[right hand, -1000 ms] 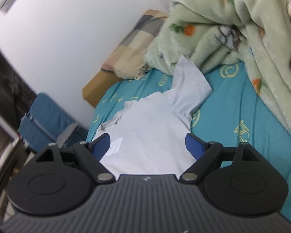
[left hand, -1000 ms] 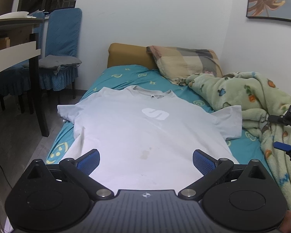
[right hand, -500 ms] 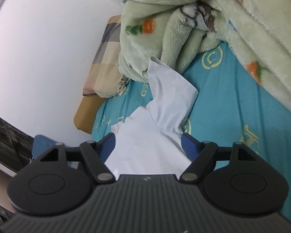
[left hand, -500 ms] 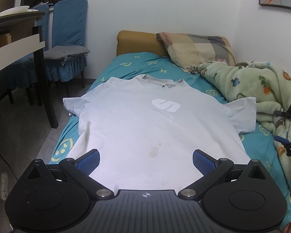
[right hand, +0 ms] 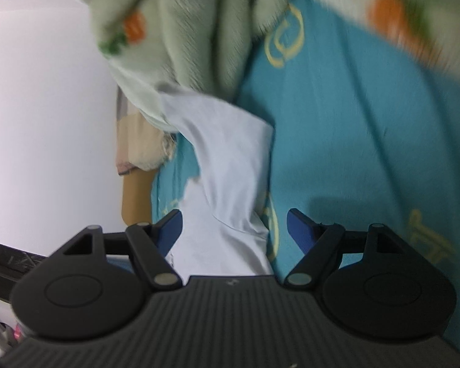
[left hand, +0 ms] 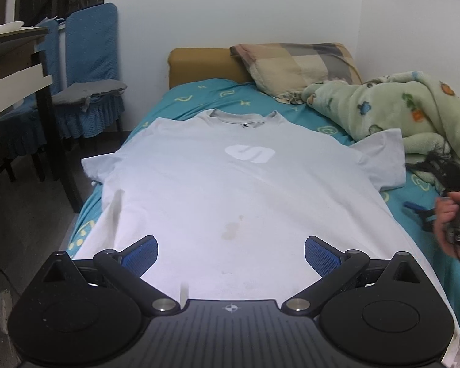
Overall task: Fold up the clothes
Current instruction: 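Grasp the white T-shirt sleeve beside the blanket with the right gripper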
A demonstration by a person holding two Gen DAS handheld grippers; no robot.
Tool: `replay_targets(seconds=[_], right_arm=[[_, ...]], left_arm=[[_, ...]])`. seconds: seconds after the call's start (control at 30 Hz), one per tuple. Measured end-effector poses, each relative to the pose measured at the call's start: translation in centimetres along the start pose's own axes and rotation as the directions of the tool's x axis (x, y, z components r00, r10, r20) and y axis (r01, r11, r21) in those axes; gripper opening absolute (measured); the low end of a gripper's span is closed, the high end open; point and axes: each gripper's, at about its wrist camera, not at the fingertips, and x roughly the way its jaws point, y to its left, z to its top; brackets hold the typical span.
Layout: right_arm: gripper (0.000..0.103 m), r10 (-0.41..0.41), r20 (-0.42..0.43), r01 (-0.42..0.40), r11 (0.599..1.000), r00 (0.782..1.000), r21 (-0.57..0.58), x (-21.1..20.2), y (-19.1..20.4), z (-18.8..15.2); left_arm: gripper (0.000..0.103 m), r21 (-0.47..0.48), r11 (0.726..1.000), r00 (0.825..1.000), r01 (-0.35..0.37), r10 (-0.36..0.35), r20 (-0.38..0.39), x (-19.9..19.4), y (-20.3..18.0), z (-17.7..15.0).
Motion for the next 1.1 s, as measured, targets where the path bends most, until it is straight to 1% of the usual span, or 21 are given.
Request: replay_targets(seconds=[0.03, 0.13, 0.23, 0.27, 0.3, 0.37, 0.43, 0.53, 0.67, 0.73, 0.77, 0.83, 0.87, 0.9, 0.97, 1.0, 1.03, 1.07, 1.1], right_arm=[[0.072, 0.005, -0.002, -0.005, 1.000, 1.000, -0.004, 0.7, -0.2, -0.2], [0.072, 0.034, -0.013, -0.034, 0.998, 0.999, -0.046, 2.9, 0.4, -0.7], [0.072, 0.020, -0.016, -0.021, 0.996, 1.000, -0.087, 5.1, 1.3, -1.2], [0.068, -0.003, 0.012, 0.004, 0.995, 1.000, -0.096, 5.5, 1.6, -1.4], [0.067, -0.021, 0.040, 0.025, 0.995, 0.999, -0.100, 5.9, 1.8, -1.6], [0.067, -0.039, 0.097, 0.048, 0.994, 0.995, -0.093, 6.4, 2.2, -2.0], [0.067, -0.041, 0.113, 0.054, 0.991, 0.993, -0.120, 7.3, 2.6, -2.2], [0.067, -0.018, 0.114, 0.038, 0.983, 0.993, -0.179, 8.7, 3.1, -2.3], [0.068, 0.046, 0.185, -0.001, 0.972, 0.982, -0.236, 9.5, 3.4, -2.1], [0.067, 0.071, 0.247, -0.009, 0.970, 0.966, -0.241, 9.4, 3.4, -1.7], [0.067, 0.060, 0.302, 0.017, 0.969, 0.952, -0.247, 9.1, 3.6, -1.7], [0.067, 0.036, 0.409, 0.075, 0.965, 0.912, -0.252, 8.3, 4.0, -1.6], [0.070, 0.012, 0.466, 0.115, 0.963, 0.885, -0.243, 7.7, 4.2, -1.6], [0.070, -0.012, 0.515, 0.151, 0.962, 0.857, -0.229, 7.1, 4.4, -1.4], [0.070, -0.056, 0.576, 0.209, 0.957, 0.816, -0.203, 6.2, 4.5, -0.7], [0.070, -0.067, 0.593, 0.239, 0.947, 0.802, -0.216, 5.9, 4.6, -0.1], [0.070, -0.075, 0.601, 0.266, 0.935, 0.796, -0.235, 5.8, 4.7, 0.4], [0.070, -0.076, 0.588, 0.285, 0.919, 0.805, -0.271, 5.9, 4.8, 1.0], [0.070, -0.072, 0.568, 0.293, 0.905, 0.820, -0.308, 6.1, 4.8, 1.5]], left_arm=[[0.103, -0.005, 1.000, 1.000, 0.005, -0.005, 0.002, 0.2, 0.1, -0.1], [0.103, -0.031, 0.999, 1.000, 0.014, -0.014, -0.002, 0.8, 0.6, -0.1], [0.103, -0.066, 0.998, 1.000, 0.019, -0.020, -0.016, 1.6, 1.2, -0.2], [0.103, -0.075, 0.997, 1.000, 0.019, -0.021, -0.022, 1.8, 1.4, -0.2], [0.103, -0.081, 0.997, 0.999, 0.018, -0.020, -0.029, 2.2, 1.5, -0.2], [0.103, -0.089, 0.996, 0.999, 0.016, -0.020, -0.041, 2.7, 1.7, -0.2], [0.103, -0.095, 0.995, 0.999, 0.015, -0.019, -0.050, 3.3, 1.8, -0.2], [0.103, -0.107, 0.994, 0.998, 0.022, -0.028, -0.061, 3.9, 1.9, -0.2], [0.103, -0.098, 0.995, 0.996, 0.035, -0.042, -0.073, 4.7, 1.6, -0.3], [0.103, -0.087, 0.995, 0.995, 0.042, -0.050, -0.083, 5.2, 1.5, -0.4], [0.103, -0.082, 0.996, 0.995, 0.046, -0.054, -0.088, 5.4, 1.4, -0.5], [0.103, -0.083, 0.995, 0.993, 0.054, -0.062, -0.098, 6.0, 1.4, -0.6], [0.103, -0.085, 0.995, 0.993, 0.057, -0.066, -0.102, 6.3, 1.5, -0.6], [0.103, -0.088, 0.994, 0.992, 0.060, -0.070, -0.107, 6.5, 1.5, -0.7], [0.103, -0.097, 0.993, 0.990, 0.067, -0.078, -0.116, 7.1, 1.6, -0.7], [0.103, -0.107, 0.992, 0.989, 0.070, -0.083, -0.122, 7.3, 1.8, -0.7], [0.103, -0.119, 0.990, 0.988, 0.073, -0.088, -0.127, 7.4, 2.0, -0.8], [0.103, -0.135, 0.988, 0.987, 0.074, -0.092, -0.132, 7.5, 2.2, -0.8], [0.103, -0.153, 0.985, 0.986, 0.076, -0.097, -0.137, 7.6, 2.5, -0.8]])
